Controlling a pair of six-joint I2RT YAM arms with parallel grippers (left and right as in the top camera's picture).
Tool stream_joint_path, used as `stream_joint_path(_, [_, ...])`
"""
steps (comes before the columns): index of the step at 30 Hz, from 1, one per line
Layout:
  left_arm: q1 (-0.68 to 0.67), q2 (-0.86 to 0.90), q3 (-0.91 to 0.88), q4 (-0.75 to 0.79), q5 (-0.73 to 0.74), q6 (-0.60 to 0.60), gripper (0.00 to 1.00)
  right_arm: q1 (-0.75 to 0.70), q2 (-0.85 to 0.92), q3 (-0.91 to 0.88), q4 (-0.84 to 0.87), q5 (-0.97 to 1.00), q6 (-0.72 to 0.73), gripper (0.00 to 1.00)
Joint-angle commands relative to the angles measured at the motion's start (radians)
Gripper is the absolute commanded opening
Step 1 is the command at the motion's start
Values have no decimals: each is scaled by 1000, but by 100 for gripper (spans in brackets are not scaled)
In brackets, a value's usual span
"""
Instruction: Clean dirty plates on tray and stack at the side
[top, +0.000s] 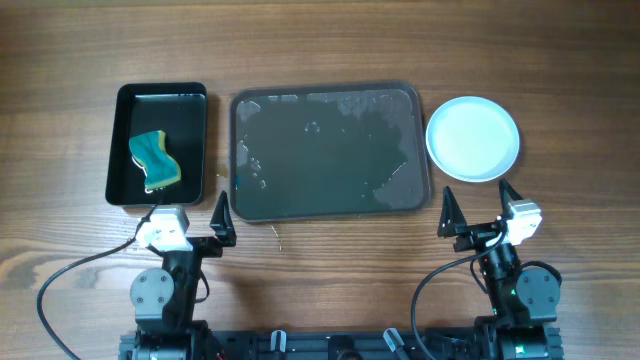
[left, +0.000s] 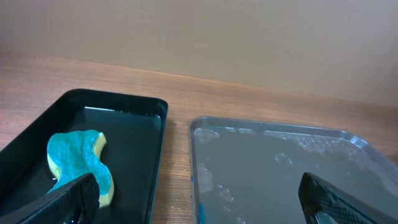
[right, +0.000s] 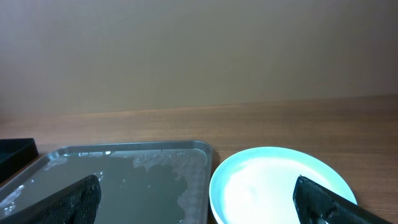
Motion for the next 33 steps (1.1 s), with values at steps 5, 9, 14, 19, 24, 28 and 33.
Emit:
stream_joint_path(5, [-3, -12, -49, 112, 27, -2, 100, 6, -10, -1, 3, 11, 21, 100])
stream_joint_path(9, [-3, -12, -49, 97, 26, -2, 100, 6, -10, -1, 3, 11, 21, 100])
stream_joint_path(14, [-4, -11, -49, 98, 27, -2, 100, 6, -10, -1, 3, 11, 21, 100])
stream_joint_path(19, [-4, -11, -49, 98, 27, -2, 100, 6, -10, -1, 3, 11, 21, 100])
stream_joint_path(24, [-4, -10, -49, 98, 27, -2, 100, 6, -10, -1, 3, 11, 21, 100])
stream_joint_path(28, [-4, -10, -49, 98, 27, -2, 100, 6, -10, -1, 3, 11, 21, 100])
stream_joint_path(33, [-4, -10, -49, 98, 27, -2, 100, 6, -10, -1, 3, 11, 21, 100])
